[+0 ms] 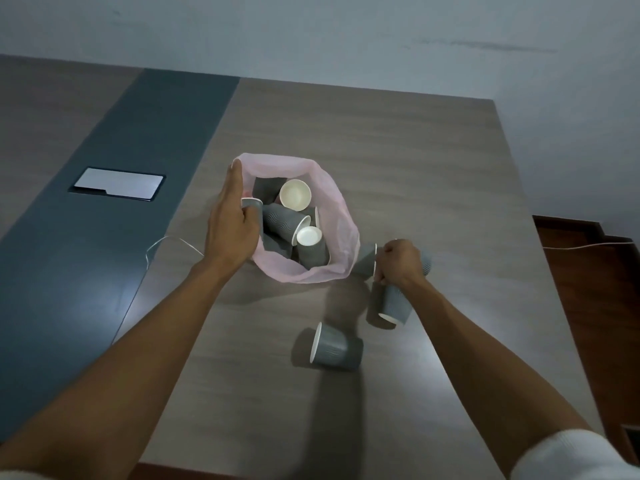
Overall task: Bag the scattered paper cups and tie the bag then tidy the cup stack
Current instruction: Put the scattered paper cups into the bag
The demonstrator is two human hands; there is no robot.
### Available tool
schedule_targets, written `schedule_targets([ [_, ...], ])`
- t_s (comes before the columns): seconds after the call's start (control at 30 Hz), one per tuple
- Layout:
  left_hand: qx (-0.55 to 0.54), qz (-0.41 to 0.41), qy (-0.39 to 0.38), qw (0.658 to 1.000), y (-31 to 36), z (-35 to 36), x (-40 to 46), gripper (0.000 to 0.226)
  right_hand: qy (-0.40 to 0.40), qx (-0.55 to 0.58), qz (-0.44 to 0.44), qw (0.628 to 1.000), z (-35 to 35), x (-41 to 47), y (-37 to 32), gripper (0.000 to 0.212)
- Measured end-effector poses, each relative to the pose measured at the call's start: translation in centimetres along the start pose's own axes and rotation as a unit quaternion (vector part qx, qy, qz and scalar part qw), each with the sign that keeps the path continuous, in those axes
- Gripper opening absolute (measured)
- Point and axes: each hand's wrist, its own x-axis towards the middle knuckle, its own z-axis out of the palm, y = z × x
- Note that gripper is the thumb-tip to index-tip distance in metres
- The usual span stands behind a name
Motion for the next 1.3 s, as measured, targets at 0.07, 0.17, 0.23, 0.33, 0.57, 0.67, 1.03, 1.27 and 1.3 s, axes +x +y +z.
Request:
schedule_targets([
  [0.07, 0.005, 0.002, -0.003, 1.000, 0.0, 0.1, -0.1, 0.072, -0.021, 0.012, 0.010, 1.000, 0.5, -0.2, 0.3, 0.016],
  [0.17, 0.012, 0.002, -0.005, 1.000, 0.0, 0.1, -0.1, 0.072, -0.010, 0.047, 0.013, 0.999, 1.1, -0.1, 0.6, 0.019],
  [0.23, 0.016, 0.002, -0.003, 1.000, 0.0, 0.1, -0.1, 0.071, 0.007, 0.065, 0.007, 0.998, 0.9, -0.2, 0.3, 0.019],
  [0.33, 0.012, -0.004, -0.009, 1.000, 0.0, 0.0, -0.3, 0.072, 0.040, 0.106, -0.007, 0.994, -0.6, -1.3, -1.1, 0.017],
  [0.57, 0.029, -0.003, -0.019, 0.999, 0.5, -0.2, -0.2, 0.074, 0.160, 0.206, -0.214, 0.941, -2.1, -5.3, -6.6, 0.008],
  [0.67, 0.031, 0.000, -0.022, 0.999, 0.6, -0.2, -0.2, 0.075, 0.078, 0.220, -0.250, 0.940, 0.6, -6.6, -9.0, 0.012],
  [1.03, 0.009, -0.017, 0.008, 1.000, 0.5, 0.0, 0.0, 0.074, 0.004, 0.069, -0.284, 0.956, 4.5, -4.8, -10.2, 0.037],
  [1.27, 0.001, -0.005, 0.015, 1.000, 0.8, 1.3, 0.0, 0.073, 0.042, -0.213, -0.110, 0.970, -2.7, 2.9, -1.5, 0.052],
  [1.3, -0.002, -0.005, 0.012, 1.000, 0.8, 1.6, 0.0, 0.073, 0.011, -0.267, -0.100, 0.958, -2.7, 3.5, -0.5, 0.055],
])
